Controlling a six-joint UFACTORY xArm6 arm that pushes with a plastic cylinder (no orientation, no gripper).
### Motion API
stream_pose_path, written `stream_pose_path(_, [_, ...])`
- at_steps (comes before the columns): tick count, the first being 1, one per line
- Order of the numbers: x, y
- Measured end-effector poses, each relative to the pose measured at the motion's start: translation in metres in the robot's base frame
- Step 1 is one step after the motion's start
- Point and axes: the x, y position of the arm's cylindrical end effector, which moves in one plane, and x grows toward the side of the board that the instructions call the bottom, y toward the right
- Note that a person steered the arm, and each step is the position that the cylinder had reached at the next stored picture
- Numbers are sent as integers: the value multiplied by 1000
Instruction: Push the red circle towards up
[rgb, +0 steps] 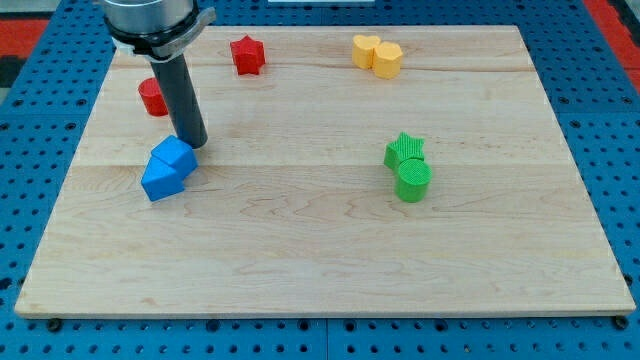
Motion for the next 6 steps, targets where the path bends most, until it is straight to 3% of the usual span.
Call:
stream_pose_path(3, [-27, -73])
stream_pose_path(6, [-74, -66])
